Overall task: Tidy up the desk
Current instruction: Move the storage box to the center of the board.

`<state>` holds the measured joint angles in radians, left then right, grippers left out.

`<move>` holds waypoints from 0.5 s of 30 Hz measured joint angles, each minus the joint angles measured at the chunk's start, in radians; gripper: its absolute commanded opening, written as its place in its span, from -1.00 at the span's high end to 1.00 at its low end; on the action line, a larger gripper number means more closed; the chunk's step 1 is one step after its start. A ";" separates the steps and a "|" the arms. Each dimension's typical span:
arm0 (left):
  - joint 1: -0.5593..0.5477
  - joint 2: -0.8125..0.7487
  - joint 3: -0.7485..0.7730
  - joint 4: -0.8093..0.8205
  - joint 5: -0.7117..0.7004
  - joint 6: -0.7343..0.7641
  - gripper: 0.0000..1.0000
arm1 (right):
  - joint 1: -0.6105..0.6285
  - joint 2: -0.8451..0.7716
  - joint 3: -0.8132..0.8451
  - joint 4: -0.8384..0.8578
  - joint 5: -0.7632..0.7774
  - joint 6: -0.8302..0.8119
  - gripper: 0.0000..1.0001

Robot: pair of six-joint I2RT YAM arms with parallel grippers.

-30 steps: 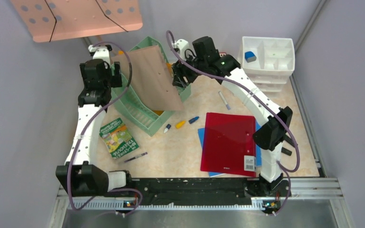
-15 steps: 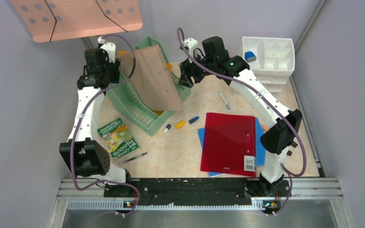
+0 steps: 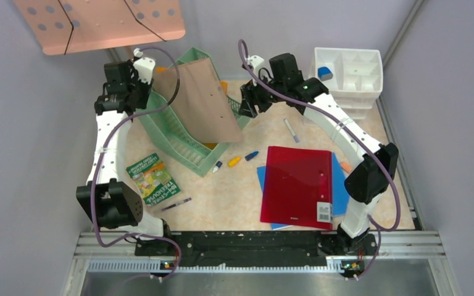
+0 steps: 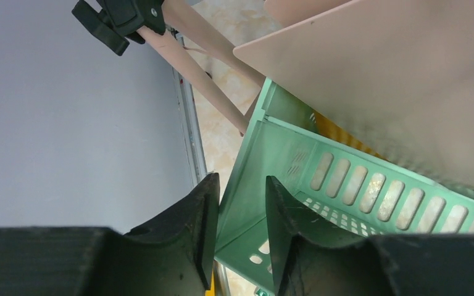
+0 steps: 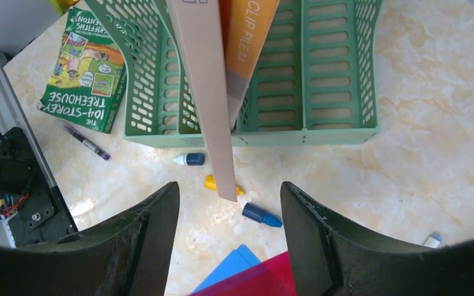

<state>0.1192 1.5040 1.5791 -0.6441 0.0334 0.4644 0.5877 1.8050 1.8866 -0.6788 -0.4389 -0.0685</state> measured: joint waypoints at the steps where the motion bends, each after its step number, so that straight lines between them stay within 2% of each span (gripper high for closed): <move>1: 0.000 0.000 0.002 -0.005 0.006 0.012 0.40 | -0.001 -0.003 -0.008 0.003 0.000 0.001 -0.22; 4: 0.001 0.000 0.007 -0.018 0.020 0.047 0.79 | -0.002 -0.007 -0.016 0.007 -0.002 0.002 -0.22; 6: 0.003 0.000 0.010 -0.022 0.028 0.071 0.96 | -0.002 -0.013 -0.026 0.014 -0.003 0.003 -0.22; 15: 0.003 -0.016 0.010 -0.066 0.091 0.199 1.00 | -0.002 -0.024 -0.041 0.060 -0.010 0.027 -0.26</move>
<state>0.1223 1.4876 1.5894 -0.7105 0.1242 0.6632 0.5858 1.7809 1.8458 -0.6189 -0.4488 -0.0418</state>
